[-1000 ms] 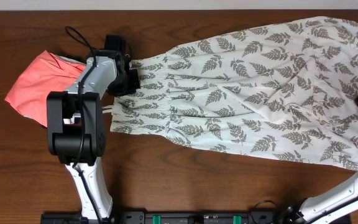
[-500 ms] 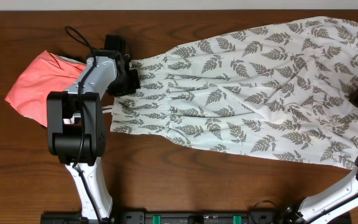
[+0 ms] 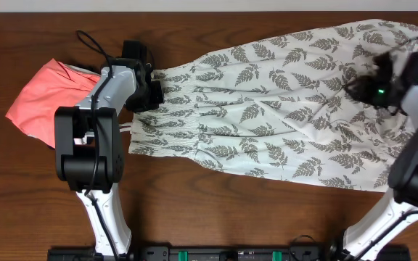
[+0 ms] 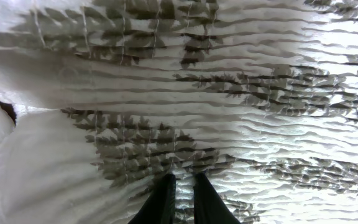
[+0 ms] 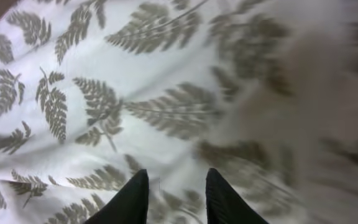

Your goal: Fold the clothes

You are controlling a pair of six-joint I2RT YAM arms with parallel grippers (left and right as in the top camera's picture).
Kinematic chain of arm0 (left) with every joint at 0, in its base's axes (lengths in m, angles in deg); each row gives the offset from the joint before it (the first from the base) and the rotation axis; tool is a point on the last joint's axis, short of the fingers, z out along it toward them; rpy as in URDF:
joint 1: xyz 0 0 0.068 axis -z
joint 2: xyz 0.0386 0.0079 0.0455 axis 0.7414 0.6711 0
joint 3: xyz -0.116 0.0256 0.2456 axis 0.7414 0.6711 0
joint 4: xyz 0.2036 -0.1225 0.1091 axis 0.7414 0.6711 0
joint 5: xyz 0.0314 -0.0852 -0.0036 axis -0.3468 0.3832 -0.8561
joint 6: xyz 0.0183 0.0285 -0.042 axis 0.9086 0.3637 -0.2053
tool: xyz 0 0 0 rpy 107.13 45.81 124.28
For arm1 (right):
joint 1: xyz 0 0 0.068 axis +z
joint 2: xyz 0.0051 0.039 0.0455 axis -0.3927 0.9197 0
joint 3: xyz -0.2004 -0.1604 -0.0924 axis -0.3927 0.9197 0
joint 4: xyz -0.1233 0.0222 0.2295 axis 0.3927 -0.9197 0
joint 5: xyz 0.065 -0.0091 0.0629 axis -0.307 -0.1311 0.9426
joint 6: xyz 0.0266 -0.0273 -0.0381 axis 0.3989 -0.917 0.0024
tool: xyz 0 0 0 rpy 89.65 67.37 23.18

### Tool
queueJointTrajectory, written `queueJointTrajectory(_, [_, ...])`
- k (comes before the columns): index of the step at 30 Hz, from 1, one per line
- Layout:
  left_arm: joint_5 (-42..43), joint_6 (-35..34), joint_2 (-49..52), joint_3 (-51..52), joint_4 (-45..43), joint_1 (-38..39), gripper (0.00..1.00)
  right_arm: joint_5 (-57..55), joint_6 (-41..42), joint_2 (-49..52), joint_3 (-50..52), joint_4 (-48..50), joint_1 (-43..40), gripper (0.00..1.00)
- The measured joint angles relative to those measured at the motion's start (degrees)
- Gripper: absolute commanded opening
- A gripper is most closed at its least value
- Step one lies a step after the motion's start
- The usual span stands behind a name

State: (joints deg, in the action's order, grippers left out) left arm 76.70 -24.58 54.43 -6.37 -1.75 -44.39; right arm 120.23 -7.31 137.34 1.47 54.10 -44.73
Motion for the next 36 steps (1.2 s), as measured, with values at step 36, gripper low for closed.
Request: queueJointTrajectory(36, [0.00, 0.00, 0.00, -0.07, 1.20, 0.00, 0.13, -6.75, 0.79, 1.81, -0.94, -3.08, -21.00, 0.48])
